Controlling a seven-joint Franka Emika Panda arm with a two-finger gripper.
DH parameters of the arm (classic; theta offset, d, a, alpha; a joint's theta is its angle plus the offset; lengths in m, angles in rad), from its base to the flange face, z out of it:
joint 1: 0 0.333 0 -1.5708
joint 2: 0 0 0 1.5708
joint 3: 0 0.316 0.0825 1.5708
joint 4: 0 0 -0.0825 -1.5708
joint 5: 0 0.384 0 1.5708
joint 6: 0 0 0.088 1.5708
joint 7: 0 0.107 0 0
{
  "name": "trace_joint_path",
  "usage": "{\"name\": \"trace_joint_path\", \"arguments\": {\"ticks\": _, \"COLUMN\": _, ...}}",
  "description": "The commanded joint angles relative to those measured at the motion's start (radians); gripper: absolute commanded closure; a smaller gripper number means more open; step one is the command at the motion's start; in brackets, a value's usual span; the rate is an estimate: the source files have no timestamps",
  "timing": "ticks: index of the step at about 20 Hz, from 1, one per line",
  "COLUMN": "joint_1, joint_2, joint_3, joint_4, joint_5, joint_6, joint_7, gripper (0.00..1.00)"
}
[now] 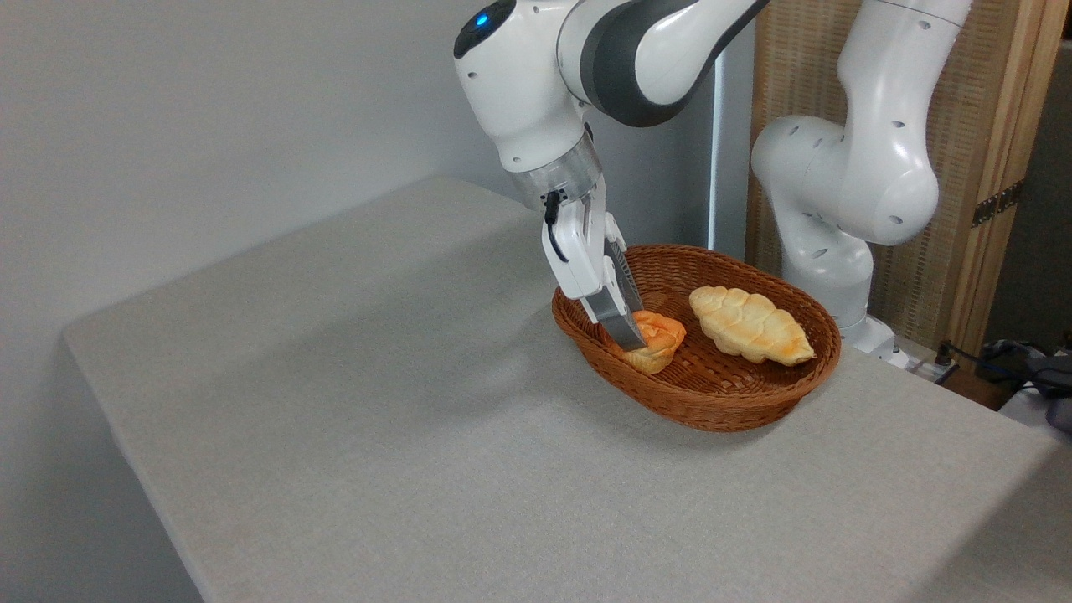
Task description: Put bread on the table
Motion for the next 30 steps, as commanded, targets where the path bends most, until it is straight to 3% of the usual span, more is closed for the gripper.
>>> {"name": "trace_joint_path", "arguments": {"ticks": 1, "joint_1": -0.004, "joint_2": -0.026, "joint_3": 0.006, "joint_4": -0.018, "joint_5": 0.014, "joint_6": 0.002, "joint_7": 0.012, "gripper": 0.61}}
{"name": "trace_joint_path", "arguments": {"ticks": 26, "joint_1": -0.006, "joint_2": -0.029, "joint_3": 0.006, "joint_4": 0.128, "joint_5": -0.005, "joint_6": -0.135, "joint_7": 0.012, "gripper": 0.58}}
{"name": "trace_joint_path", "arguments": {"ticks": 30, "joint_1": 0.003, "joint_2": -0.020, "joint_3": 0.029, "joint_4": 0.209, "joint_5": -0.075, "joint_6": -0.121, "joint_7": 0.012, "gripper": 0.57}}
